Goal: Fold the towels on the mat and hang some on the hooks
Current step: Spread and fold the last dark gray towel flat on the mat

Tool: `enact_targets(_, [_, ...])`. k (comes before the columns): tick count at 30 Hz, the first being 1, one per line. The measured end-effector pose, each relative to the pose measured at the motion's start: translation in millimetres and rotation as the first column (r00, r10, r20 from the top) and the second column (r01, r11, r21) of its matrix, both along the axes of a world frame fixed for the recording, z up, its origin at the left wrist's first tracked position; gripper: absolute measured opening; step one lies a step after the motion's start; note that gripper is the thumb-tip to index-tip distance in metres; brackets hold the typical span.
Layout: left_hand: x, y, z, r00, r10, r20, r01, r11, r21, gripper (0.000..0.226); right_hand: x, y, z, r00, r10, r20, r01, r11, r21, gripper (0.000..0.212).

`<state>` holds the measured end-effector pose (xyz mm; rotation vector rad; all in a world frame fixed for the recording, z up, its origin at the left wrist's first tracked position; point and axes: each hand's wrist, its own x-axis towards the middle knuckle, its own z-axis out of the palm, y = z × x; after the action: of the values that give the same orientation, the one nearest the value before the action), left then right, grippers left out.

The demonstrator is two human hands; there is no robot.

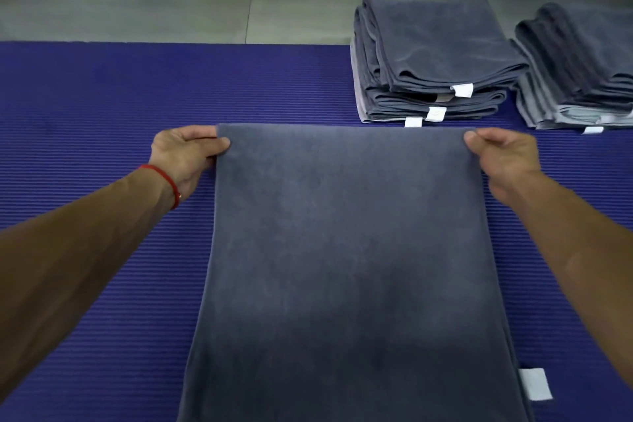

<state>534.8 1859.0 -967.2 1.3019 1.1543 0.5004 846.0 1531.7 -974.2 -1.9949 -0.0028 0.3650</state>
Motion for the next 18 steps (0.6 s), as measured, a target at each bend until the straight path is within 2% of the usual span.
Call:
enact_targets(3, [4.1,3.6,-8.2,0.99,-0.014,-0.14,0.023,0.998,0.062,0.018,4.5,0.5,-13.3,1.0,0.021,0.019,-0.02,0.995,-0.099,0.029])
enact_targets(5, [9.9,6.5,-13.9,0.98,0.004,-0.199,0.019,0.994,0.11,0.025,8.3,3.2,-17.7,0.998,-0.019,0.059,0.029,0.985,-0.171,0.034])
enact_targets(7, [14.5,7.4,-17.1,0.969,0.016,-0.245,0.029,0.983,0.18,0.034,9.7,7.7,-20.7,0.989,-0.029,0.144,0.063,0.969,-0.239,0.031])
enact_targets(10, [20.5,-2.5,-19.1,0.923,0.064,-0.379,0.074,0.937,0.341,0.028,2.6,12.5,-25.9,0.955,0.058,0.29,0.033,0.953,-0.3,0.027])
enact_targets(11, [19.5,-12.8,-18.0,0.894,0.08,-0.44,0.138,0.887,0.442,0.028,-5.3,14.7,-25.7,0.932,0.14,0.333,-0.004,0.926,-0.378,0.03])
enact_targets(12, [16.6,-25.9,-18.0,0.861,0.082,-0.503,0.246,0.797,0.551,0.032,-17.3,16.6,-23.7,0.89,0.261,0.373,-0.045,0.866,-0.498,0.036])
enact_targets(14, [3.8,-65.0,-17.8,0.814,0.027,-0.58,0.472,0.551,0.689,0.043,-56.4,16.7,-18.1,0.719,0.54,0.437,-0.102,0.704,-0.703,0.048])
enact_targets(16, [-21.6,-120.0,-24.0,0.746,-0.114,-0.656,0.651,0.335,0.681,0.055,-110.6,5.8,-20.6,0.481,0.771,0.417,-0.251,0.577,-0.777,0.058])
enact_targets(18, [-52.7,-175.6,-32.8,0.63,-0.219,-0.745,0.776,0.197,0.599,0.068,-164.6,-19.6,-31.1,0.301,0.902,0.311,-0.414,0.417,-0.809,0.063])
